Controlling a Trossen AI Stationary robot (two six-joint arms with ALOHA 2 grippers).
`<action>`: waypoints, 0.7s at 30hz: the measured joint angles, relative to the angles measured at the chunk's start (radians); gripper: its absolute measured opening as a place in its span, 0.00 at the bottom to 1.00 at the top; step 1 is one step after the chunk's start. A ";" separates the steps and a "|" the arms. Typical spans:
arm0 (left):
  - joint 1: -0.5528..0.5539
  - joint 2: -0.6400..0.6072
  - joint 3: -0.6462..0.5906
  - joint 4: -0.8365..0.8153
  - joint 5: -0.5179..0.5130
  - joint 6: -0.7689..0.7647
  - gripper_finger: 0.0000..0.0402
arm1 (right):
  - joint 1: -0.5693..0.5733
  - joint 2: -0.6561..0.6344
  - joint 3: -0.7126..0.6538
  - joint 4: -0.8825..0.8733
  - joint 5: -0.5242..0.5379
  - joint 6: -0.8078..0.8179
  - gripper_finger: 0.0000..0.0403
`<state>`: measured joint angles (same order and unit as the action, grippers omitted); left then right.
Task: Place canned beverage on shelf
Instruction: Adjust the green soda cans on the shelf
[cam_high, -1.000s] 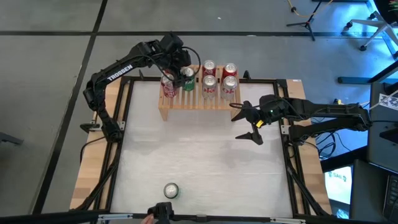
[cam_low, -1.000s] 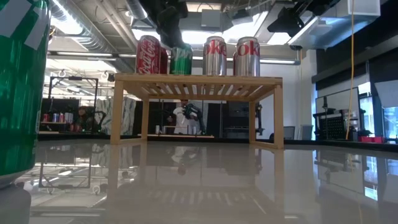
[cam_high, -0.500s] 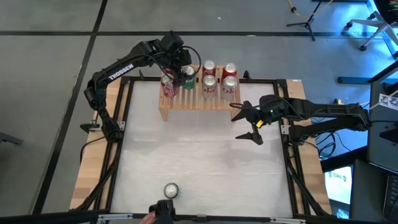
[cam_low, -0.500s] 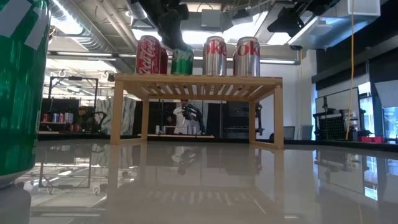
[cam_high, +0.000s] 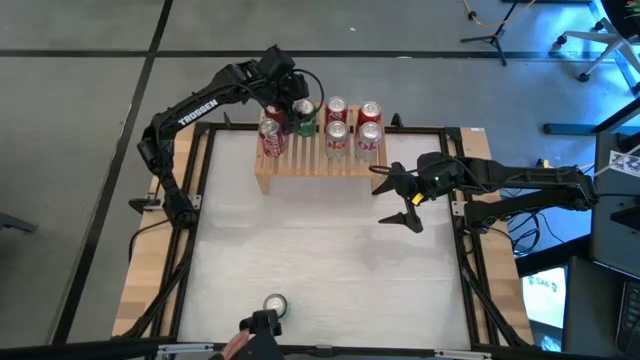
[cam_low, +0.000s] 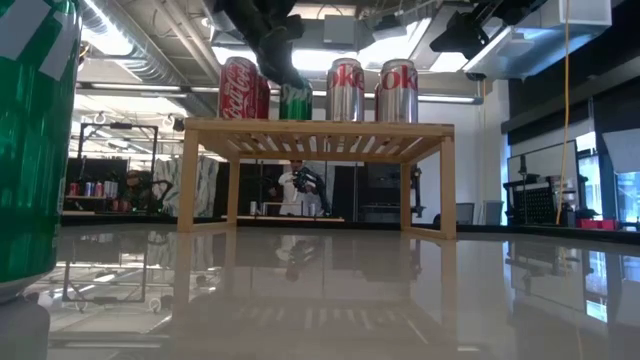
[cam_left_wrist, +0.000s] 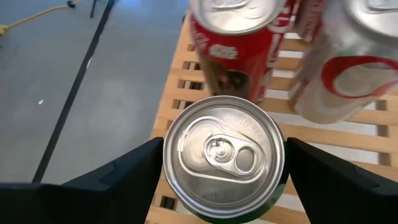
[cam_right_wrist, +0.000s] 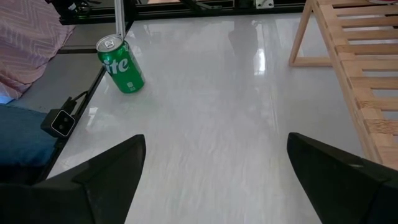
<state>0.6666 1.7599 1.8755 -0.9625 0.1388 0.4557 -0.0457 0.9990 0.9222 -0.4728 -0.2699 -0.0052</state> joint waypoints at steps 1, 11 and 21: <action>0.005 0.000 0.000 0.001 -0.002 0.000 0.79 | 0.000 0.000 0.000 0.000 0.000 0.000 0.96; 0.018 0.001 -0.001 0.001 0.010 0.000 0.79 | 0.000 0.000 0.000 0.000 0.000 0.000 0.96; 0.012 0.001 -0.001 0.022 0.010 0.000 0.79 | 0.000 0.000 0.000 0.000 0.000 0.000 0.96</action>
<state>0.6785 1.7607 1.8744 -0.9408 0.1486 0.4552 -0.0459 0.9989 0.9222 -0.4729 -0.2699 -0.0053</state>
